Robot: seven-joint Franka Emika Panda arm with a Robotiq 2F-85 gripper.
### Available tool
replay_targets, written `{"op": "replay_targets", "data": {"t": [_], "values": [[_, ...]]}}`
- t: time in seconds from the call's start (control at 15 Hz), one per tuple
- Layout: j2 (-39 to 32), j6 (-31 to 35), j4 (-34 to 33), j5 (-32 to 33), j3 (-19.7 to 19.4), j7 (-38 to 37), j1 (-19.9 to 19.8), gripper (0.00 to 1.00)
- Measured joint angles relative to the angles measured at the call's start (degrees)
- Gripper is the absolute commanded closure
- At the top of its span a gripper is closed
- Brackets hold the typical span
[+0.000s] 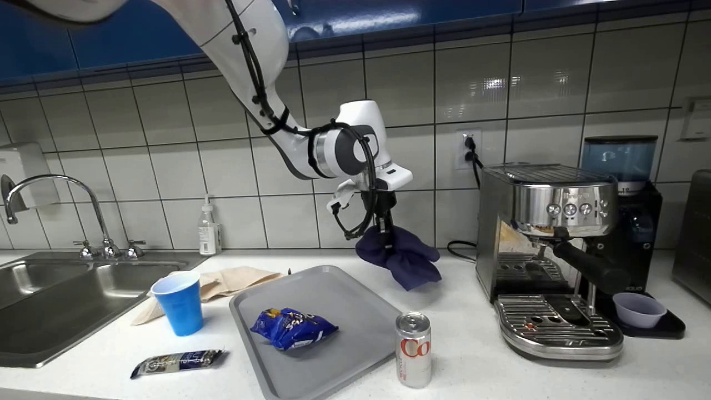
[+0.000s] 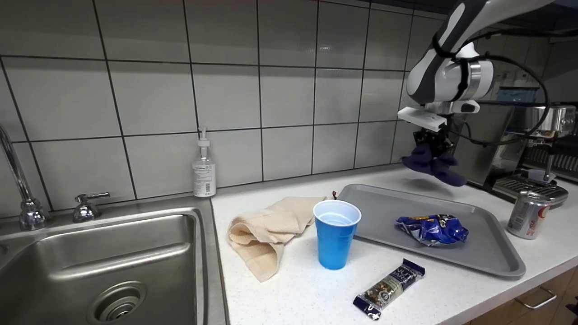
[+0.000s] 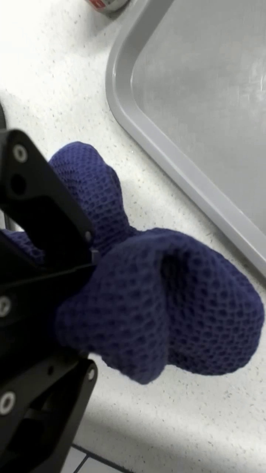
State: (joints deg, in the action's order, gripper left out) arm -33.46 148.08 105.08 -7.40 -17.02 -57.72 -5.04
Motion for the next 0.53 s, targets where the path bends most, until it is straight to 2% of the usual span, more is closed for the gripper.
{"op": "replay_targets", "data": {"t": [0.53], "values": [[7.09, 0.01, 9.78, 1.55, -0.75, 5.47, -0.08, 0.97]]}}
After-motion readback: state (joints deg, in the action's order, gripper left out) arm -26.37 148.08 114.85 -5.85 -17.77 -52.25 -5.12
